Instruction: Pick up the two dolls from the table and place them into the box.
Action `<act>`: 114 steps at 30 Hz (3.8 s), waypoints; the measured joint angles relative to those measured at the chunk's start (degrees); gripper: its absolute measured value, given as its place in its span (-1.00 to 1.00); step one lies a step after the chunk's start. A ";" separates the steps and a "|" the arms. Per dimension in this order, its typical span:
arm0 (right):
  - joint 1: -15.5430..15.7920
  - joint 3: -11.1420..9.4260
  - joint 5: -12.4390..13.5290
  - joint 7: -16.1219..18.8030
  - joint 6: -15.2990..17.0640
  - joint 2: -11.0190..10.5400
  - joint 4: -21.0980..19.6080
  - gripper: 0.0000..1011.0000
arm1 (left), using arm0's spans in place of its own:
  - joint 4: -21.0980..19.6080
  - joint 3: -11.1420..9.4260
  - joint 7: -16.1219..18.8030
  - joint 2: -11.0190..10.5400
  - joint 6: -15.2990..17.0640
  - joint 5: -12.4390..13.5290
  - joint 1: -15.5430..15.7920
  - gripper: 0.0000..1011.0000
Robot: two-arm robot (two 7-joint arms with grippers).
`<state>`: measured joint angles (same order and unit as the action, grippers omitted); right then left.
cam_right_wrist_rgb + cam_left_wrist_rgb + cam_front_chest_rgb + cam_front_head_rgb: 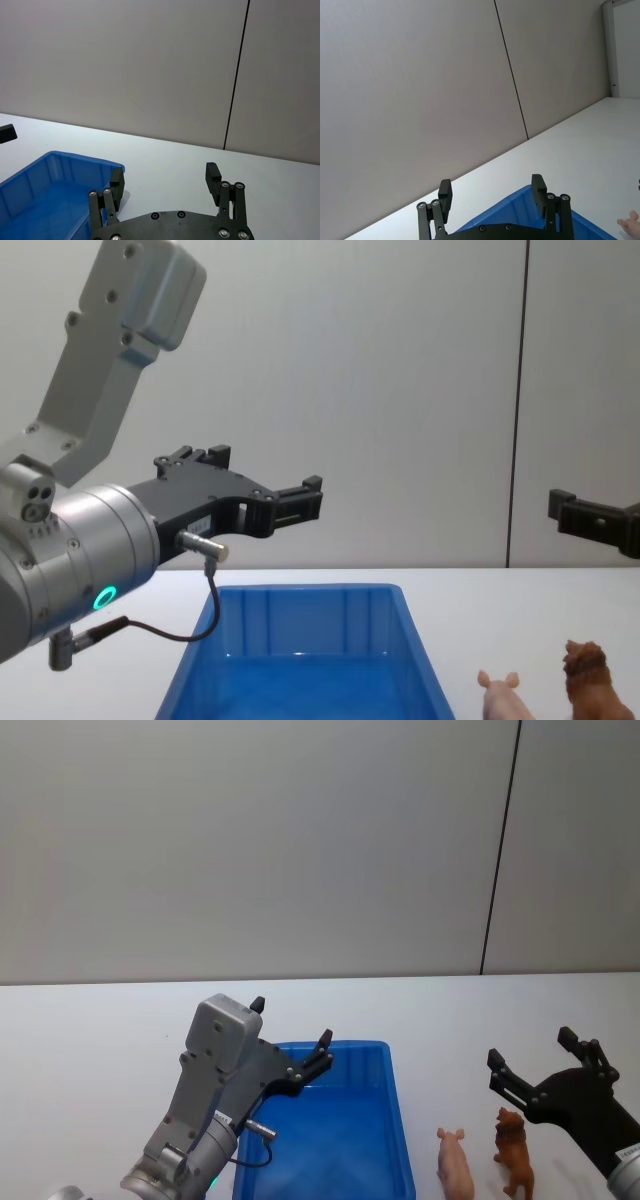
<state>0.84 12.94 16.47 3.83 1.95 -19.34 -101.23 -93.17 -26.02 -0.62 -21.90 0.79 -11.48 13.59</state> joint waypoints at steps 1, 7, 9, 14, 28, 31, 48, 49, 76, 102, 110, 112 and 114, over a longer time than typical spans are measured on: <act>0.00 0.00 0.00 0.00 0.00 0.00 0.00 0.98 | 0.00 0.00 0.00 0.00 0.00 0.00 0.00 0.98; 0.00 0.00 0.00 0.00 0.00 0.00 0.00 0.98 | 0.00 0.00 0.00 0.00 0.00 0.00 0.00 0.98; 0.00 0.00 0.00 0.00 0.00 0.00 0.00 0.98 | 0.00 0.00 0.00 0.00 0.00 0.00 0.00 0.98; 0.00 0.00 0.00 0.00 0.00 0.00 0.00 0.98 | 0.00 0.00 0.00 0.00 0.00 0.00 0.00 0.98; 0.06 -0.31 0.28 0.56 0.35 -0.39 0.20 0.98 | 0.00 0.00 0.00 0.00 0.00 0.00 0.00 0.98; 0.26 -0.57 0.57 1.16 1.03 -0.83 0.32 0.98 | 0.00 0.00 0.00 0.00 0.00 0.00 0.00 0.98; 4.27 -2.11 2.08 3.85 7.49 -4.90 -0.54 0.98 | 0.00 0.00 0.00 0.00 0.00 0.00 0.00 0.98; 4.27 -2.11 2.08 3.85 7.49 -4.90 -0.54 0.98 | 0.00 0.00 0.00 0.00 0.00 0.00 0.00 0.98; 3.80 -0.80 1.70 5.84 15.89 -3.39 4.60 0.76 | 0.00 0.00 0.00 0.00 0.00 0.00 0.00 0.98; 1.05 -1.27 3.91 4.96 14.34 -1.54 7.29 -0.46 | 0.00 0.00 0.00 0.00 0.00 0.00 0.00 0.98; -0.11 -1.54 2.69 5.43 11.60 -1.42 5.66 -0.46 | 0.00 0.00 -0.01 0.00 0.00 0.00 0.00 0.98; -0.50 -1.55 2.50 5.86 11.26 -1.37 5.28 -0.45 | 0.00 0.00 0.00 0.00 0.00 0.00 0.00 0.98; -1.15 -1.56 2.20 6.76 10.84 -1.26 4.83 -0.45 | 0.00 0.00 -0.01 0.00 0.00 0.00 0.00 0.98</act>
<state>-0.31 11.38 18.67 10.59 12.80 -20.60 -96.39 -93.17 -26.03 -0.63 -21.90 0.80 -11.48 13.59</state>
